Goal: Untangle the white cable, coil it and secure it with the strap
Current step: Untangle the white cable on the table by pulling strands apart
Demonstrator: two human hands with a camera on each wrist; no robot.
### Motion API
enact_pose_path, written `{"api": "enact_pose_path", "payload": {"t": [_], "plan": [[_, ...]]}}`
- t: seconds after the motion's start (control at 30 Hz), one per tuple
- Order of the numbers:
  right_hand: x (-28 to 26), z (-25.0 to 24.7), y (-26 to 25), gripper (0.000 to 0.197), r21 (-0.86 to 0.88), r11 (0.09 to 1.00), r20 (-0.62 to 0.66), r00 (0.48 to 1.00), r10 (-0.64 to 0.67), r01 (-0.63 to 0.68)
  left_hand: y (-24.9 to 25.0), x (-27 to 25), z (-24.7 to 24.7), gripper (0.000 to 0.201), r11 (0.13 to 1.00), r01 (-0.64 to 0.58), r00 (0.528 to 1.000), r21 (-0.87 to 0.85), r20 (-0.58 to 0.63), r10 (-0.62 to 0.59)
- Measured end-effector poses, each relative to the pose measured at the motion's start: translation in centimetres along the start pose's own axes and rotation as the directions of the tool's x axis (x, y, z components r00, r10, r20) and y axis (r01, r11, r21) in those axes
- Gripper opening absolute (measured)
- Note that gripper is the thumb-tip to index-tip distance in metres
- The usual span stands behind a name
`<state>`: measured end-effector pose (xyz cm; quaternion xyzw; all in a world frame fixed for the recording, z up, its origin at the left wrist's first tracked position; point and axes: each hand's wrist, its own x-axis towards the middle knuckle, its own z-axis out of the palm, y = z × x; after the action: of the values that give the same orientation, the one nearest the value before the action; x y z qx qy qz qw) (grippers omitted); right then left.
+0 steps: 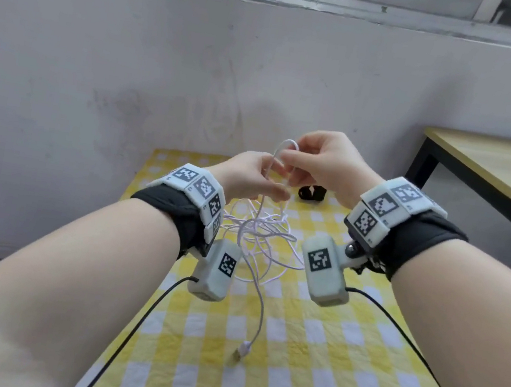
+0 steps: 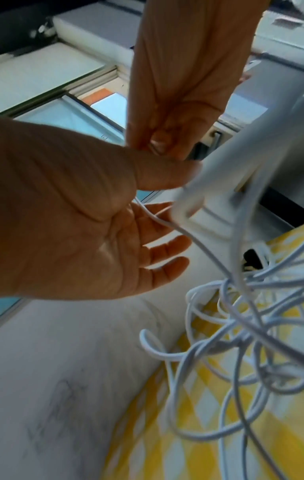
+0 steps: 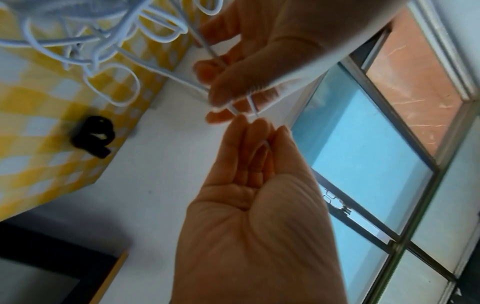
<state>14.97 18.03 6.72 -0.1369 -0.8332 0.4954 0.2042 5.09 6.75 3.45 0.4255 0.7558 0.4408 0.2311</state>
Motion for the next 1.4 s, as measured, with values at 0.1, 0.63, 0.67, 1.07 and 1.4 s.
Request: {"api": "enact_pose_path", "payload": {"t": [0.1, 0.63, 0.67, 1.07, 1.4], "plan": [[-0.1, 0.6, -0.6, 0.011, 0.161, 0.986, 0.048, 0.998, -0.044, 0.036, 0.1, -0.2, 0.1, 0.012, 0.997, 0.018, 1.0, -0.078, 0.011, -0.017], [0.0, 0.5, 1.3, 0.021, -0.023, 0.959, 0.307, 0.911, 0.277, -0.283, 0.9, -1.1, -1.6, 0.01, 0.888, -0.003, 0.995, -0.459, -0.091, -0.044], [0.0, 0.4, 1.5, 0.025, -0.111, 0.959, 0.281, 0.918, 0.281, -0.26, 0.8, -1.0, -1.7, 0.009, 0.875, 0.0, 0.982, -0.483, -0.163, -0.09], [0.6, 0.5, 0.7, 0.024, -0.633, 0.774, 0.1, 0.992, 0.082, 0.0, 2.6, -0.4, -0.9, 0.026, 0.927, -0.101, 0.992, 0.361, -0.033, 0.121], [0.3, -2.1, 2.2, 0.034, -0.673, 0.719, -0.06, 0.982, 0.181, -0.174, -1.1, 0.2, -6.2, 0.036, 0.817, 0.423, 0.794, 0.391, -0.594, -0.127]]}}
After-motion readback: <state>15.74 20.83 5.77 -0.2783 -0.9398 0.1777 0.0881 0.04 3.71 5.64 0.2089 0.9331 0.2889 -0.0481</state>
